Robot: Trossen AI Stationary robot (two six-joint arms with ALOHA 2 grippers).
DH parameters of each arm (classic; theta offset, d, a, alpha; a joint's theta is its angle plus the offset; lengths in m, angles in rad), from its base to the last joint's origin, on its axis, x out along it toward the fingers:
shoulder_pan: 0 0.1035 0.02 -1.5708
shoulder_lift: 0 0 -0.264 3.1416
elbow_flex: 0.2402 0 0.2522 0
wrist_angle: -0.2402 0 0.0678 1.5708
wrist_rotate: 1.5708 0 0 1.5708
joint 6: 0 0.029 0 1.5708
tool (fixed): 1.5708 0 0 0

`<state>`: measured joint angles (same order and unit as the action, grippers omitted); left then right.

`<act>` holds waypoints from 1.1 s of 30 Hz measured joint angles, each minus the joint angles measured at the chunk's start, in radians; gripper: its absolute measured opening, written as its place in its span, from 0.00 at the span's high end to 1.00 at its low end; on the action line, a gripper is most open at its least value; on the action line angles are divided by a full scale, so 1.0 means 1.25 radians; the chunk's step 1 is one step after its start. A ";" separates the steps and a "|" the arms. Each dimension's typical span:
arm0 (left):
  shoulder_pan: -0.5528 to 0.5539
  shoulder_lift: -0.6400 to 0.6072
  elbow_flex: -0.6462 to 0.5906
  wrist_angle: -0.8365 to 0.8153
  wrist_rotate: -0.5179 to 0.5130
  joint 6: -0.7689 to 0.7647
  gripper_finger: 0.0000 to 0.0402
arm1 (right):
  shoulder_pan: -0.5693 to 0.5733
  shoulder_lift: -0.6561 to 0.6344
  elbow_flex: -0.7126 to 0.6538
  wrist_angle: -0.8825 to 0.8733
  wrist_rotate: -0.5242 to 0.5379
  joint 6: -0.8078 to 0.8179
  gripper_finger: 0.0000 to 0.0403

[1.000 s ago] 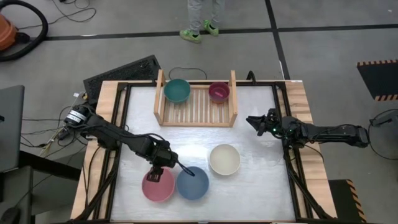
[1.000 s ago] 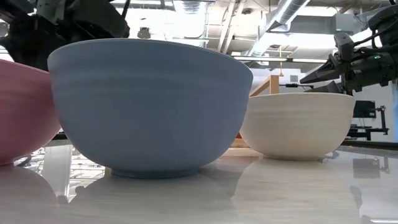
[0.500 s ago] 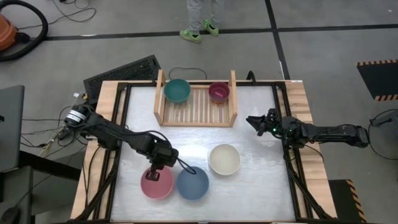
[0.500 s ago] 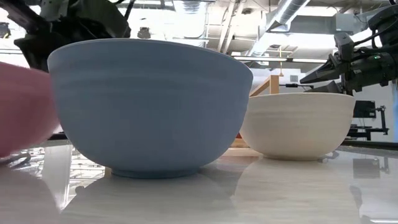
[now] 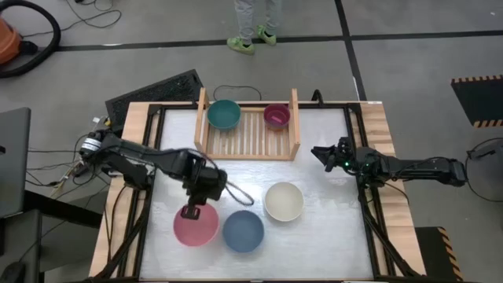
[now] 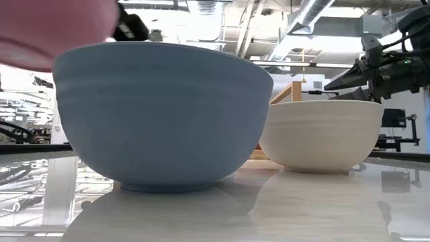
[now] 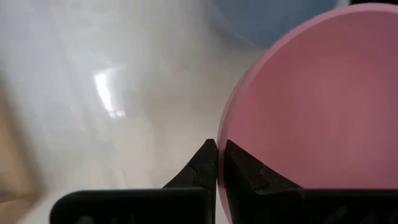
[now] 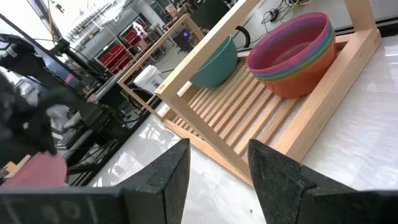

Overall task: Place and stack bowls onto a shelf
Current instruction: Stack the large pink bowl on top of the large green bowl on the shelf

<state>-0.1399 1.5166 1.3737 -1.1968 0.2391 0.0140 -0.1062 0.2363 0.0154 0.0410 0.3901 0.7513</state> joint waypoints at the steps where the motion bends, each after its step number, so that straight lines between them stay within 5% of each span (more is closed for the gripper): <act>1: 0.024 0.000 0.014 -0.006 -0.006 0.017 1.00 | 0.000 0.000 0.000 0.000 0.000 0.000 0.53; 9: 0.243 0.002 0.085 -0.022 -0.059 0.104 1.00 | 0.000 0.000 0.000 0.000 0.000 0.020 0.53; 17: 0.410 0.037 0.191 0.047 -0.199 -0.010 1.00 | 0.000 0.000 0.000 0.000 -0.002 0.028 0.53; 33: 0.638 0.296 0.522 0.004 -0.327 0.389 1.00 | 0.000 0.000 0.000 0.000 -0.002 0.070 0.53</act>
<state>0.6577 1.8870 2.0263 -1.1921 -0.1692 0.5001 -0.1062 0.2367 0.0154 0.0406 0.3873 0.8388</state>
